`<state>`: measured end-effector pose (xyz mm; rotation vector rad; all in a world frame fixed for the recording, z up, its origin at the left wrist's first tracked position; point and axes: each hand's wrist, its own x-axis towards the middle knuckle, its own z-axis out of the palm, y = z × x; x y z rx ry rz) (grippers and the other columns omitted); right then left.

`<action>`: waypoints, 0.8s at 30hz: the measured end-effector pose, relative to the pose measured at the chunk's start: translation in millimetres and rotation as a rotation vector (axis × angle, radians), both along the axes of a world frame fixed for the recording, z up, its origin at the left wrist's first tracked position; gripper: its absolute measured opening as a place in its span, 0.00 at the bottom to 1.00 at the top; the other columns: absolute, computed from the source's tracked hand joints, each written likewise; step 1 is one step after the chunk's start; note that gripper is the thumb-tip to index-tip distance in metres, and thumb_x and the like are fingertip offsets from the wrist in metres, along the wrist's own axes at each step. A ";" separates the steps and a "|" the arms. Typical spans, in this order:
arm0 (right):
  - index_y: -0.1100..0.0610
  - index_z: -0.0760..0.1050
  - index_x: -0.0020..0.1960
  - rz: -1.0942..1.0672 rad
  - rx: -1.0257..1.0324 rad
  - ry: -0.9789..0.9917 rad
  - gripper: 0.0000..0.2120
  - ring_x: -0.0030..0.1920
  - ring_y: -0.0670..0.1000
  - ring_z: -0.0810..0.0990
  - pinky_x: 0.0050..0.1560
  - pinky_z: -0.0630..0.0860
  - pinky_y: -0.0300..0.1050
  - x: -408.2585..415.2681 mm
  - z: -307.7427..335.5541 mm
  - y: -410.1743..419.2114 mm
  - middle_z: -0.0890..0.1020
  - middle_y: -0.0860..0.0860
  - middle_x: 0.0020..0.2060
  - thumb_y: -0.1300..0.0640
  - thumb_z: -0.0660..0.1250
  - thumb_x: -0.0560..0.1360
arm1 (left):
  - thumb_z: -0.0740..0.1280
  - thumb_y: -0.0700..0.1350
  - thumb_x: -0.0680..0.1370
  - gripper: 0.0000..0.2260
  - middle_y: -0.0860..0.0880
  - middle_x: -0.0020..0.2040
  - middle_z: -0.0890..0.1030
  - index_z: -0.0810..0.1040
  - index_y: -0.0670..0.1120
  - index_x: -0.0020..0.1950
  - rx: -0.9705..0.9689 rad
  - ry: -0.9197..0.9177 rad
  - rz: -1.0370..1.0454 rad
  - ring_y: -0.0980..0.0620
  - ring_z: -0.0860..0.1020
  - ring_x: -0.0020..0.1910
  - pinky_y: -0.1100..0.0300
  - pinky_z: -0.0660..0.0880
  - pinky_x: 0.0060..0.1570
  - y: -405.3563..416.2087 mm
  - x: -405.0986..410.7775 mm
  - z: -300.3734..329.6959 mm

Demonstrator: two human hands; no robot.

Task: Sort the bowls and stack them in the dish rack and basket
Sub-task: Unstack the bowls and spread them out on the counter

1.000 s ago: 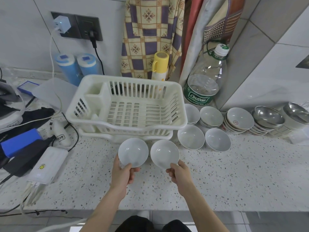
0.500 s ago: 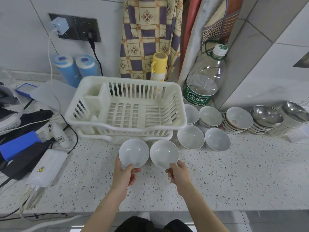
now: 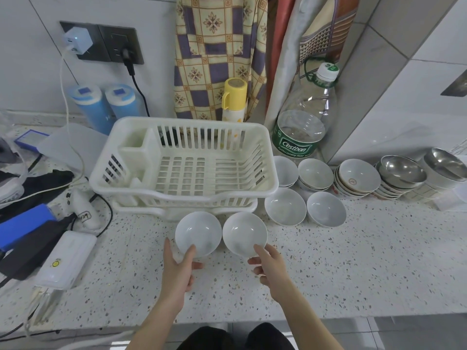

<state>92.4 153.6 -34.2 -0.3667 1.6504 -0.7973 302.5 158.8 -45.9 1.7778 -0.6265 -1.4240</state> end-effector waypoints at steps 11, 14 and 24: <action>0.53 0.79 0.40 -0.209 -0.240 0.553 0.14 0.33 0.48 0.78 0.34 0.70 0.43 -98.0 43.9 -9.5 0.82 0.49 0.31 0.46 0.62 0.78 | 0.66 0.45 0.79 0.15 0.52 0.38 0.82 0.75 0.67 0.55 -0.428 -0.271 -0.131 0.60 0.73 0.23 0.66 0.70 0.21 18.9 -68.2 36.5; 0.53 0.78 0.36 -0.261 -0.293 0.532 0.14 0.35 0.50 0.77 0.35 0.70 0.44 -132.3 57.7 -26.9 0.82 0.50 0.30 0.49 0.62 0.77 | 0.66 0.45 0.79 0.13 0.55 0.35 0.82 0.83 0.65 0.46 -0.454 -0.203 -0.228 0.61 0.72 0.22 0.68 0.69 0.24 2.8 -111.3 49.3; 0.53 0.79 0.40 -0.136 -0.287 0.432 0.08 0.37 0.50 0.75 0.41 0.71 0.47 -217.2 65.9 -99.8 0.83 0.49 0.35 0.54 0.64 0.76 | 0.68 0.48 0.78 0.06 0.51 0.39 0.83 0.83 0.51 0.44 -0.222 0.007 -0.192 0.56 0.74 0.28 0.65 0.68 0.26 -86.0 -232.5 69.5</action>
